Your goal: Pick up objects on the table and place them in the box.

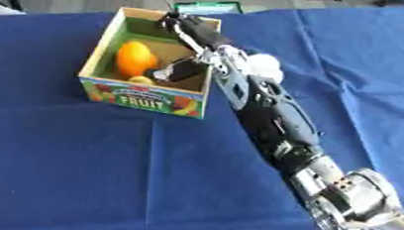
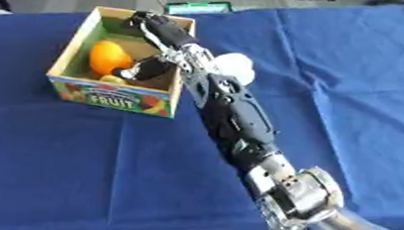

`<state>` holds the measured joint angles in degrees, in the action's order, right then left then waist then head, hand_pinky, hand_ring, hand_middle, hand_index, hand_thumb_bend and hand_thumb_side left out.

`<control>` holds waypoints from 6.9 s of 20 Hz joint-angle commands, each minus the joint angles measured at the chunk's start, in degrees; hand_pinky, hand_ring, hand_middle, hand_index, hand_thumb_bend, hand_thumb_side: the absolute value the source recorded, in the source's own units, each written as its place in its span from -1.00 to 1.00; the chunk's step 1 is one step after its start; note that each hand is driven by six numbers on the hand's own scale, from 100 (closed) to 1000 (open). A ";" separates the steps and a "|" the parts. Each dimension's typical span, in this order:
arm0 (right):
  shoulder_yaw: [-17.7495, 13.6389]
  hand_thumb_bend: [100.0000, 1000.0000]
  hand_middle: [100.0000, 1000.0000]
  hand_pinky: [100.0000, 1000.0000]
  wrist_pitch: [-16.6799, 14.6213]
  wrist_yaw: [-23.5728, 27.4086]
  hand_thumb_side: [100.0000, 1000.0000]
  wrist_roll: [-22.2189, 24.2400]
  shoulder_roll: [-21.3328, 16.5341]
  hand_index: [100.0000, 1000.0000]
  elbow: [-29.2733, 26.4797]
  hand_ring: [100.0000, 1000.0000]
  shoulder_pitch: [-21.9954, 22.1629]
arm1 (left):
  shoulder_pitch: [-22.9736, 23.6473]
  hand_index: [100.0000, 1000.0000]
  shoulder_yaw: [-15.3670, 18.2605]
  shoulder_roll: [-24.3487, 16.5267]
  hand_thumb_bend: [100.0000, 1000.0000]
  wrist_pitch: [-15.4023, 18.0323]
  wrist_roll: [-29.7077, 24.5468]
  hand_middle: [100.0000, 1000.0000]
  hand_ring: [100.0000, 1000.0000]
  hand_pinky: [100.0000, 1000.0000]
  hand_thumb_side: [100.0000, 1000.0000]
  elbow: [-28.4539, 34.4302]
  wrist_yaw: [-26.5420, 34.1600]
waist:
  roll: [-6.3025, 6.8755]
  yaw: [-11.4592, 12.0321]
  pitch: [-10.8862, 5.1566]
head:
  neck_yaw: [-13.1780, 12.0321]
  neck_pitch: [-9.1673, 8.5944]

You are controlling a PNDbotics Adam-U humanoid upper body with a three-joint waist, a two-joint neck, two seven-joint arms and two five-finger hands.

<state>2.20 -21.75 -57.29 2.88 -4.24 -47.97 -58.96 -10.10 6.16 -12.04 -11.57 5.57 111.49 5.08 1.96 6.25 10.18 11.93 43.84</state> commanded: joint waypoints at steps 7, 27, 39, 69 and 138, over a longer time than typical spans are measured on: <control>0.84 0.08 0.50 0.55 0.54 14.14 -0.16 9.52 -9.27 0.68 -9.13 0.52 -3.55 | 0.14 0.26 0.48 -0.82 -1.00 0.06 0.30 0.09 -0.09 0.41 0.23 0.77 -0.05 | -0.35 -0.76 -1.62 | -1.17 0.28; 2.78 0.01 0.46 0.54 -4.05 20.55 -0.19 18.80 -24.32 0.63 -11.70 0.54 3.30 | 0.48 0.26 0.86 -1.26 -1.00 0.07 0.79 0.09 -0.08 0.41 0.23 0.89 -0.41 | -0.86 -2.05 -2.03 | -2.52 0.28; 2.95 0.02 0.45 0.54 -8.01 15.40 -0.21 25.05 -25.85 0.63 -6.38 0.54 6.82 | 0.43 0.26 0.84 -1.28 -1.00 0.01 0.74 0.09 -0.08 0.41 0.24 0.91 -0.39 | -0.93 -2.18 -1.75 | -2.62 0.28; 1.09 -0.09 0.22 0.44 -2.79 0.64 -0.34 11.92 -19.59 0.45 1.07 0.40 7.71 | 0.28 0.26 0.79 -1.04 -1.00 -0.02 0.60 0.09 -0.06 0.41 0.24 0.84 -0.14 | -0.29 -2.13 -1.25 | -2.15 0.28; -0.28 0.07 0.59 0.51 1.38 -2.98 -0.04 5.01 1.39 0.73 1.30 0.52 -0.07 | -0.55 0.26 -0.08 -0.37 -1.00 0.12 -0.42 0.09 -0.03 0.42 0.24 0.59 0.35 | 0.47 0.56 -1.02 | 0.74 0.28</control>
<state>2.47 -20.97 -61.21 8.10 -1.76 -45.04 -57.51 -10.32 5.81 -12.03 -11.58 5.14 111.46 5.34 2.33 6.76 10.22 12.78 43.84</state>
